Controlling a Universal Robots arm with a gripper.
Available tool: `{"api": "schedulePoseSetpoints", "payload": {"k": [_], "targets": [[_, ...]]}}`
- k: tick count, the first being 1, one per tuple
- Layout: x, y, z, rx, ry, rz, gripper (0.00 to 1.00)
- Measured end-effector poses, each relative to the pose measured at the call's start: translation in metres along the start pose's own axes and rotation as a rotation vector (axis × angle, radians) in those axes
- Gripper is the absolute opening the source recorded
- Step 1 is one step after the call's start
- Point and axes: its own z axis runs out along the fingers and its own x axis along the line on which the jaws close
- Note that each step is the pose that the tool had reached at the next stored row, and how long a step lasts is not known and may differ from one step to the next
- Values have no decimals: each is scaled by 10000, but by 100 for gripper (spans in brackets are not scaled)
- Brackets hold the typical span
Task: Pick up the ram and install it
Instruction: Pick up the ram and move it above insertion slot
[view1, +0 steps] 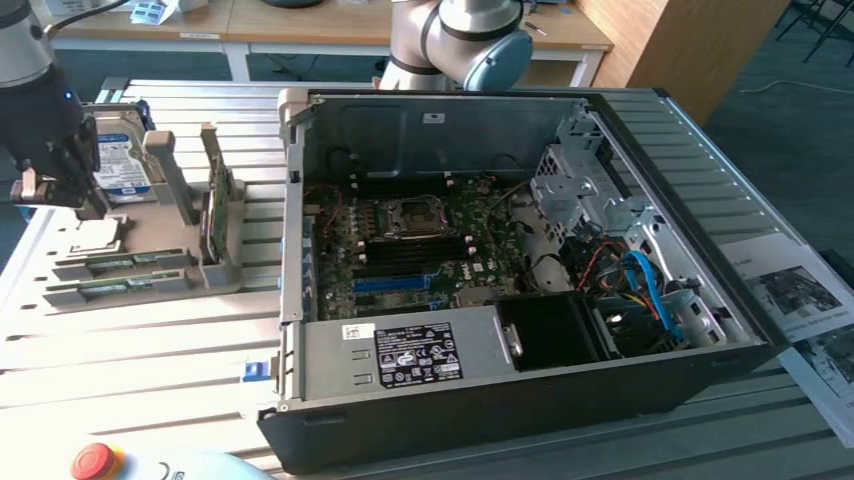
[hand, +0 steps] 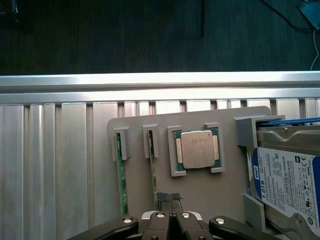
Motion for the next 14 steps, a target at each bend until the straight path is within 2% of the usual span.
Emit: {"api": "schedulePoseSetpoints", "payload": {"k": [9,14], "targets": [[1,-1,23,1,-1,0,10],[103,-4,20,1,0,1,10]]}}
